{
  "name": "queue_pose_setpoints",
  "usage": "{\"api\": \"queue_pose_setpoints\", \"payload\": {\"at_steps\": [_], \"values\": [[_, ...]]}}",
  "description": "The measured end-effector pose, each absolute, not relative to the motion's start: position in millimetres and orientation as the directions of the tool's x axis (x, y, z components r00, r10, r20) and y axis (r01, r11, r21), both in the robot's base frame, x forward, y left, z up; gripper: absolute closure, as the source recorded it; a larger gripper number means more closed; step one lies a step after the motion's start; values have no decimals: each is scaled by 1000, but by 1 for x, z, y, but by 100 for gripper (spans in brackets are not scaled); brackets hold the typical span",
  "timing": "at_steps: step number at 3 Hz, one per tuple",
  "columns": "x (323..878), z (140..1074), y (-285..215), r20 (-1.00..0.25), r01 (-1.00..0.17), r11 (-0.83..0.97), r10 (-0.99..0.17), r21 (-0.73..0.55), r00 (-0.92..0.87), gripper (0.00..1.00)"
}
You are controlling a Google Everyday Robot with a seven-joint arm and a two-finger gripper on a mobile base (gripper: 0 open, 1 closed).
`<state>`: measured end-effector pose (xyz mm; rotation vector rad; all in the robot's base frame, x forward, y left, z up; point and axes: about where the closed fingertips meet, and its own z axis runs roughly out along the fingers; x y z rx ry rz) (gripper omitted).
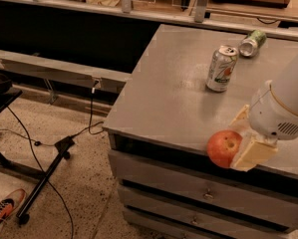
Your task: Move apple near 7up can
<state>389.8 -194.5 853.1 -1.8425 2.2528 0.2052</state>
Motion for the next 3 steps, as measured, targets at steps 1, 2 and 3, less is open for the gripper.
{"api": "queue_pose_setpoints", "payload": {"at_steps": [1,2,3], "values": [[389,855,-194,-259,-979,203,-948,-38,-186,87],[375,878,-200,-245,-978,186,-956,-93,-159,100],[349,918,-222,-261,-961,224,-949,-162,-177,100]]}}
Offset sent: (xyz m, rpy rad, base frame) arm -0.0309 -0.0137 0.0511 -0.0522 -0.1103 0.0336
